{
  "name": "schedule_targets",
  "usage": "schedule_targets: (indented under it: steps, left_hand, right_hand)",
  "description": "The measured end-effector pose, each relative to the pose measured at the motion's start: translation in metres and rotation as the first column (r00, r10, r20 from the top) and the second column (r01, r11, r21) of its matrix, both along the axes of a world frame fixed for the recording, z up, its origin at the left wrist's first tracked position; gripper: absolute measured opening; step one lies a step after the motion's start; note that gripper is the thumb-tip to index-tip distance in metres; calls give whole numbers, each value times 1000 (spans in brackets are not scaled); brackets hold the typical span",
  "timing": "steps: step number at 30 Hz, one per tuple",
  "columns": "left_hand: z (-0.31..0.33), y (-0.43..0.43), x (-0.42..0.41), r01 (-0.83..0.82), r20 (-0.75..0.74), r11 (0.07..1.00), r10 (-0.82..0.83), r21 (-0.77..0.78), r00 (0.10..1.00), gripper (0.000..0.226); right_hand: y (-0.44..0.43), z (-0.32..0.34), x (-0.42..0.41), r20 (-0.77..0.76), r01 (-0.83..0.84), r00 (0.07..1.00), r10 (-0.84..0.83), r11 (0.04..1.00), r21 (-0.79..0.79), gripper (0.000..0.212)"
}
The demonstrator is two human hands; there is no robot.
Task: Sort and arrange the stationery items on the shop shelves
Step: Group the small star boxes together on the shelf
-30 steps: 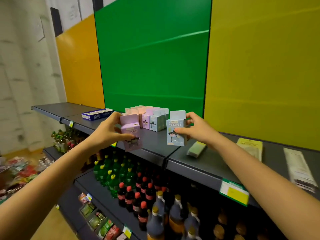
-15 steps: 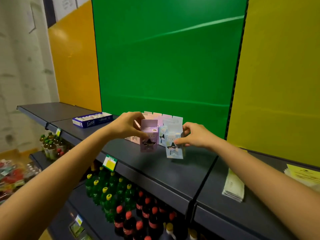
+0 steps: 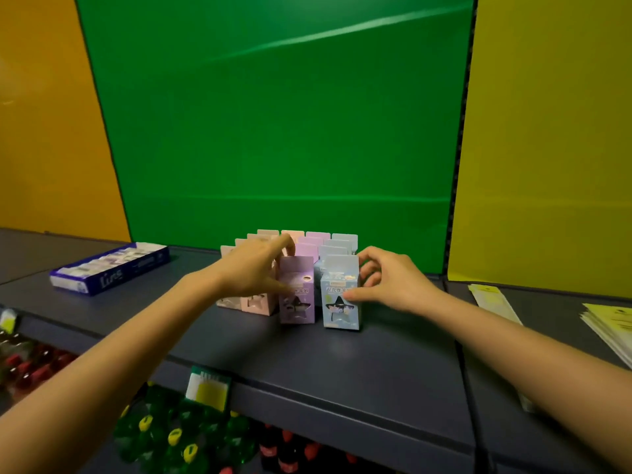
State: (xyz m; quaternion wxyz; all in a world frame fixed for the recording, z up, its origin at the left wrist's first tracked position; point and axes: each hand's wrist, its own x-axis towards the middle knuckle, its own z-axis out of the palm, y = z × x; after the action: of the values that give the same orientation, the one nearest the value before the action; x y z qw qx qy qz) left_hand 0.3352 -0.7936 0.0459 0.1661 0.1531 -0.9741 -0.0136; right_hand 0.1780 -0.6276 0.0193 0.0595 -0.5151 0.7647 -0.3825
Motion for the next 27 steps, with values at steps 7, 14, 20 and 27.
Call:
schedule_targets:
  steps: [7,14,20,27]
  left_hand:
    - [-2,-30,-5,111,34,928,-106,-355,994,49]
    - [7,-50,1,234,96,896,-213,-378,972,52]
    - [1,-64,-2,289,130,878,-259,-381,957,60]
    - [-24,-91,22,234,-578,972,-169,39,798,73]
  right_hand:
    - [-16,-14,13,62,105,993,-100,991,-83,43]
    - [-26,-19,26,92,218,974,-207,969,-120,42]
    - [-29,-20,34,114,282,957,-268,951,-127,43]
    - [-31,-27,49,262,430,890,-373,879,-208,48]
